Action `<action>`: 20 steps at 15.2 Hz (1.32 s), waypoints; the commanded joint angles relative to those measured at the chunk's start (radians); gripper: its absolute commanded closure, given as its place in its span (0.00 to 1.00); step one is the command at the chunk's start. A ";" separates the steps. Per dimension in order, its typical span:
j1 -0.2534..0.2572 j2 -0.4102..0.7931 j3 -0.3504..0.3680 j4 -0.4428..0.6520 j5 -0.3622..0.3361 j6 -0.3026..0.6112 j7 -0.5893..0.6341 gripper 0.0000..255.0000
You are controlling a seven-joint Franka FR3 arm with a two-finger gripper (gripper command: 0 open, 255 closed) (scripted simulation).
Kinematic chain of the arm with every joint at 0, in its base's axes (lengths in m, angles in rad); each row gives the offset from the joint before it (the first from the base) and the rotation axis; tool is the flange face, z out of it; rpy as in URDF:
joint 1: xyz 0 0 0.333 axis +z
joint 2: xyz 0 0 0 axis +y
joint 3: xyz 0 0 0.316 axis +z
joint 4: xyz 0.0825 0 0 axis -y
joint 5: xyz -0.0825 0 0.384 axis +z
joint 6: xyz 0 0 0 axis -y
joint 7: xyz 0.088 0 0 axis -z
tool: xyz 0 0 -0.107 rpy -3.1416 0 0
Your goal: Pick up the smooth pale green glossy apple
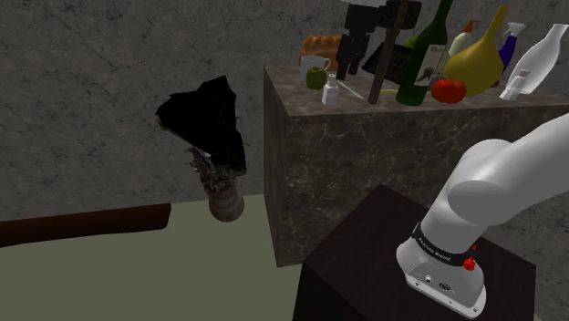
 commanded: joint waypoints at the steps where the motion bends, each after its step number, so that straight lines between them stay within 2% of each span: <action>1: 0.000 0.068 -0.019 0.048 -0.020 0.022 -0.047 0.00; 10: -0.006 0.373 -0.097 0.282 -0.068 0.109 -0.254 0.00; 18: -0.029 0.677 -0.135 0.595 -0.060 0.122 -0.426 0.00; 20: -0.031 0.691 -0.136 0.598 -0.059 0.134 -0.433 0.00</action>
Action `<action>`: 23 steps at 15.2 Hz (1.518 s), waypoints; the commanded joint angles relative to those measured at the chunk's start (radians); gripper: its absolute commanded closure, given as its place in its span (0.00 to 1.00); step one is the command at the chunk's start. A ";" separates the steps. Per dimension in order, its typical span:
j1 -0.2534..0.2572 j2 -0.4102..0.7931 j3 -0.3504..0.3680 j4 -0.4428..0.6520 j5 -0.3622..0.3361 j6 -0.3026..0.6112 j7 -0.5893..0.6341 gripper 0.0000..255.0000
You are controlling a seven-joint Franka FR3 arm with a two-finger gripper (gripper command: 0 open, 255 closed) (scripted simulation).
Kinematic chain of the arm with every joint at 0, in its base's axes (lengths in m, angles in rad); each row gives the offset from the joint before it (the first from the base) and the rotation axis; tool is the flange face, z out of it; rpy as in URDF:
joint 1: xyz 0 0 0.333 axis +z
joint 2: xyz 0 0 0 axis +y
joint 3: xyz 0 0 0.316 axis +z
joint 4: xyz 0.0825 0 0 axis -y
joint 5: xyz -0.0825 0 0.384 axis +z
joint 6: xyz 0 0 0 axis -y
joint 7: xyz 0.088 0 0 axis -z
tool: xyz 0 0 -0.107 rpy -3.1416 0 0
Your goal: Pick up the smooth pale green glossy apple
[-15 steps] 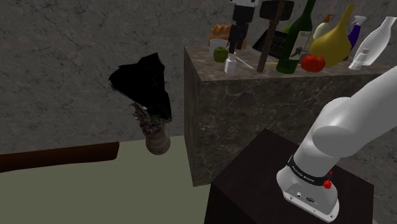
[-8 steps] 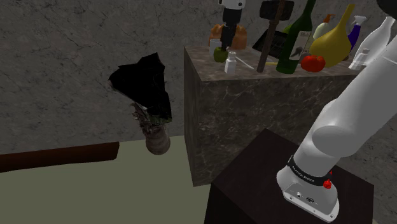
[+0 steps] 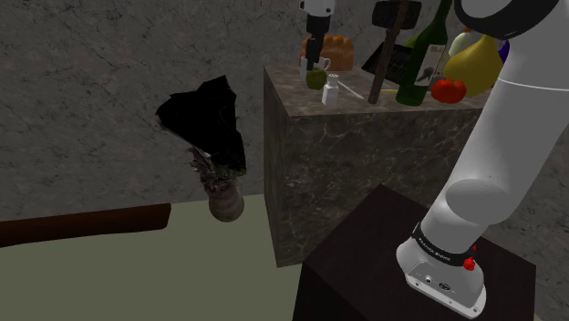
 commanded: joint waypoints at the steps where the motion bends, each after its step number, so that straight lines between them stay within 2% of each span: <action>1: 0.000 0.013 0.000 -0.004 0.000 0.019 -0.005 0.00; 6: 0.000 0.011 0.001 -0.082 -0.001 0.094 -0.001 0.00; 8: 0.000 0.011 0.001 -0.082 -0.001 0.094 -0.001 0.00; 9: 0.000 0.011 0.001 -0.081 -0.001 0.093 -0.001 1.00; 18: 0.000 0.011 0.001 -0.082 -0.001 0.094 -0.001 1.00; 23: 0.000 0.013 0.001 -0.012 0.000 0.026 -0.004 1.00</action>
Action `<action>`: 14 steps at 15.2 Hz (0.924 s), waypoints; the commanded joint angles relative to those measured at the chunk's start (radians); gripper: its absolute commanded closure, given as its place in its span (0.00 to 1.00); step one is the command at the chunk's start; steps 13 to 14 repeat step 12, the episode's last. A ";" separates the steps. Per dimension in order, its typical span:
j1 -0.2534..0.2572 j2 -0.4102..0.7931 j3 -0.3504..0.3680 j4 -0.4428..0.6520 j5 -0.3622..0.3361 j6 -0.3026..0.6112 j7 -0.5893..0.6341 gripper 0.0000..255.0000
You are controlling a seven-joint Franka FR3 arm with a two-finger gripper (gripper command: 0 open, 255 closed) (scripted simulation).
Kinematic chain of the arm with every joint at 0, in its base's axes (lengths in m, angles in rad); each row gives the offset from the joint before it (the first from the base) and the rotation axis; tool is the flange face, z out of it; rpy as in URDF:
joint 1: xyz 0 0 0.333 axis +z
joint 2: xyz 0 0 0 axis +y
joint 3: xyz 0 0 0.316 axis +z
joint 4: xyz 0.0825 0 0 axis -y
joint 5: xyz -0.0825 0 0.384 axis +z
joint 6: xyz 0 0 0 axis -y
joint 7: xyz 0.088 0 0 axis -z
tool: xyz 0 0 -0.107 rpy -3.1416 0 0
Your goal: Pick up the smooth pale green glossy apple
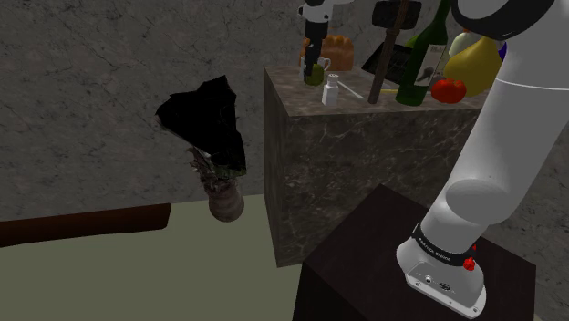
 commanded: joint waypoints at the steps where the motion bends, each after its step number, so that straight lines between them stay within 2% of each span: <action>1: 0.000 0.001 0.000 0.028 0.000 -0.028 0.000 1.00; 10: -0.003 0.024 -0.001 0.180 0.006 -0.156 -0.009 1.00; 14: -0.003 0.025 -0.001 0.183 0.006 -0.159 -0.009 1.00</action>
